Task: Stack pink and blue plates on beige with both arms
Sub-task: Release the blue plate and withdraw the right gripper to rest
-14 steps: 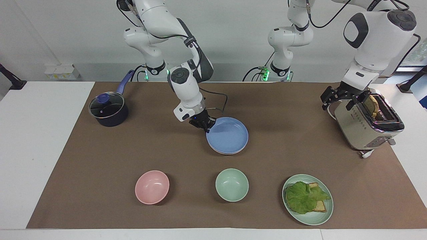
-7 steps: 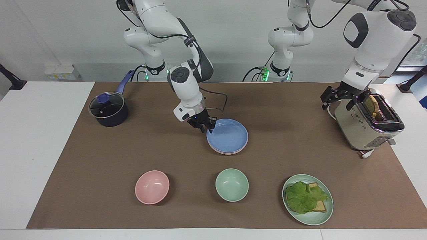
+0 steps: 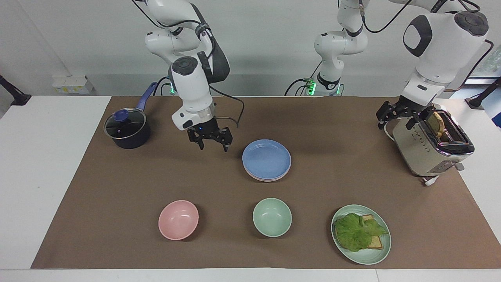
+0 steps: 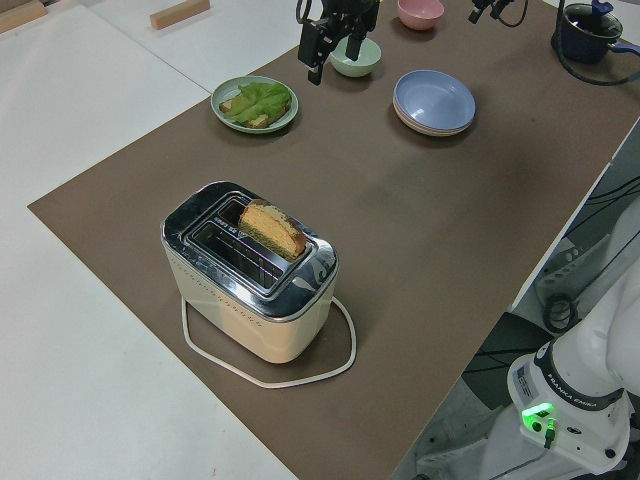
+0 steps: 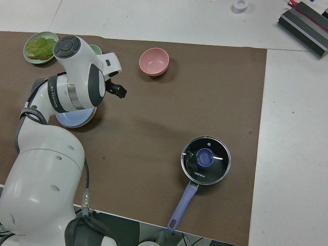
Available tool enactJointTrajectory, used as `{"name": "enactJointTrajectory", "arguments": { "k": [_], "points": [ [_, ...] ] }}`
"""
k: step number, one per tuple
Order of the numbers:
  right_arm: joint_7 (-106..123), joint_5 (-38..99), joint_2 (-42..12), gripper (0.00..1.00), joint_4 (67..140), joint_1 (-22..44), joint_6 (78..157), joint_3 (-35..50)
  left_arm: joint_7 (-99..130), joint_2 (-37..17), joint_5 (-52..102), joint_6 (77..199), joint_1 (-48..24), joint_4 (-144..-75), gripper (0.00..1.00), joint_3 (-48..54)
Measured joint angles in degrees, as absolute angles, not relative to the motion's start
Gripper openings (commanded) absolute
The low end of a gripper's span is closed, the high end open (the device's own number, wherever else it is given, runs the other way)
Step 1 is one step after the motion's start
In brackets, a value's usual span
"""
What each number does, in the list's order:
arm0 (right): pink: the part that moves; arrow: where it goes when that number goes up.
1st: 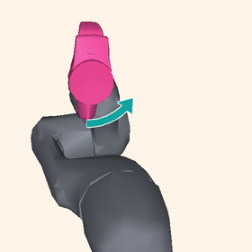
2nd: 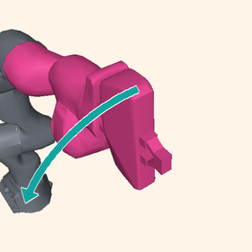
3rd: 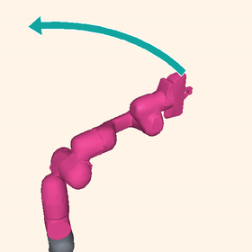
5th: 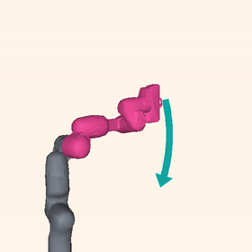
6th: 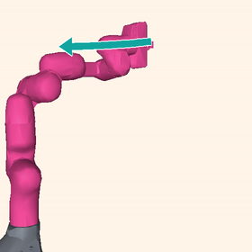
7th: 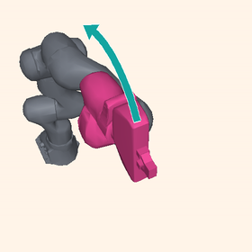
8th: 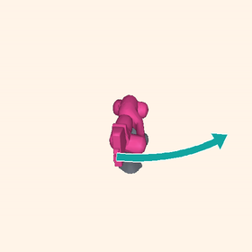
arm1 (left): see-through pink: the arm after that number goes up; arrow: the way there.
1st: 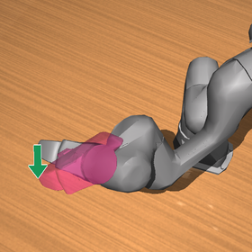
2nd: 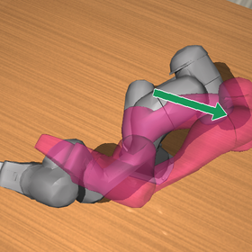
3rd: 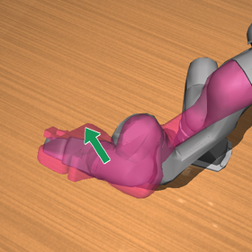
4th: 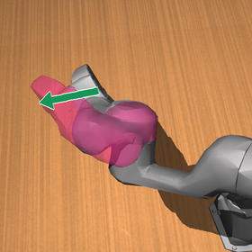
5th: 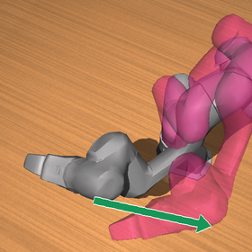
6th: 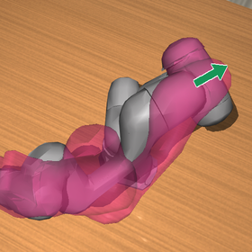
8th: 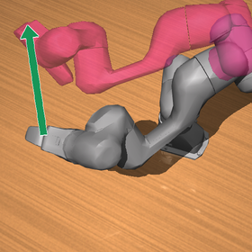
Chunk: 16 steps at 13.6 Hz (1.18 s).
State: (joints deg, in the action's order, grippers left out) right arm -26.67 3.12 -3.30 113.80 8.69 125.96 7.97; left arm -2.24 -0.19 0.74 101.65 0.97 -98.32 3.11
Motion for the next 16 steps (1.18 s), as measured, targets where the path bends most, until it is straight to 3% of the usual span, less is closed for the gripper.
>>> {"name": "enactJointTrajectory", "arguments": {
  "k": [5, 8, 12, 16],
  "points": [
    [-14.0, 2.7, 3.8, 1.00, 113.5, -2.6, 116.2, 7.7, -2.2, -0.2, 0.7, 101.6, 1.0, -98.3, 1.00, 3.1],
    [-10.6, 0.3, 5.7, 1.00, 108.2, -5.9, 106.1, 7.6, -2.2, -0.2, 0.7, 101.6, 1.0, -98.3, 1.00, 3.1],
    [-10.4, -2.1, 2.4, 1.00, 95.4, -6.1, 93.2, 7.9, -2.2, -0.2, 0.7, 101.6, 1.0, -98.3, 1.00, 3.1],
    [-9.7, -2.2, -1.7, 1.00, 88.3, -6.1, 88.8, 8.0, -2.2, -0.2, 0.7, 101.6, 1.0, -98.3, 1.00, 3.1]
  ]
}}
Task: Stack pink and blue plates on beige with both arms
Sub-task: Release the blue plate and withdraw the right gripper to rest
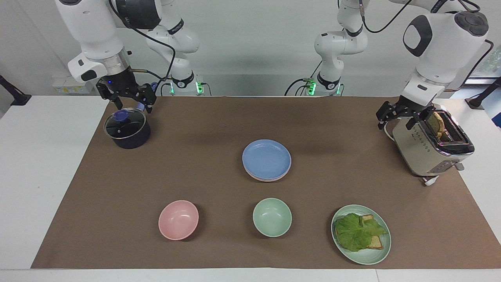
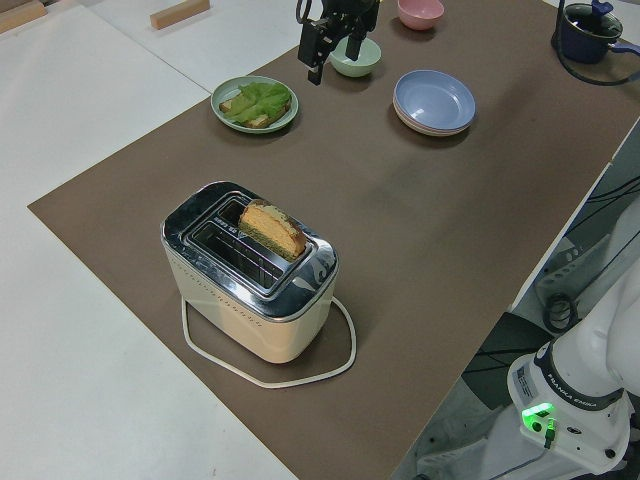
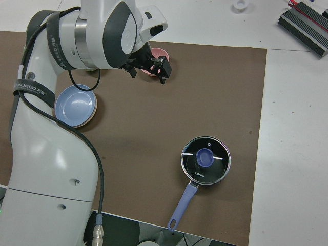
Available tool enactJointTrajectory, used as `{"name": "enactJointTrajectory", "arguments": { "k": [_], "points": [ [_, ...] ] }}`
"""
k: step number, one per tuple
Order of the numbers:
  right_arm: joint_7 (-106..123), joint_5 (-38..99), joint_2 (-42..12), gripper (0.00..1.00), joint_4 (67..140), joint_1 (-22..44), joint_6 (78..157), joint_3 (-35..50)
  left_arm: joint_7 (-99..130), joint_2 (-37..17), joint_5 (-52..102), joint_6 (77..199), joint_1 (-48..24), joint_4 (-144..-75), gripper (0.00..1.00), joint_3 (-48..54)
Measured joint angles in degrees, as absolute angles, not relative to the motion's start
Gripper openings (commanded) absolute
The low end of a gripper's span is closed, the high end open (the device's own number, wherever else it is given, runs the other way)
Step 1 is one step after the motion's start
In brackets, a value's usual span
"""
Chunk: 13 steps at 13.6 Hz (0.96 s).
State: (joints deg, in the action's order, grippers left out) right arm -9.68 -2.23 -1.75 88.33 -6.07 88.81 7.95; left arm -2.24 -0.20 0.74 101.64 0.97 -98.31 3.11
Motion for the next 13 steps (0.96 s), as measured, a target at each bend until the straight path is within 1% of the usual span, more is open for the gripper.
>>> {"name": "enactJointTrajectory", "arguments": {
  "k": [4, 13],
  "points": [
    [-9.7, -2.2, -2.1, 1.00, 86.8, -6.0, 88.1, 8.2, -2.2, -0.2, 0.7, 101.6, 1.0, -98.3, 1.00, 3.1],
    [-9.7, -2.2, -2.1, 1.00, 86.7, -6.0, 88.1, 8.3, -2.2, -0.2, 0.7, 101.6, 1.0, -98.3, 1.00, 3.1]
  ]
}}
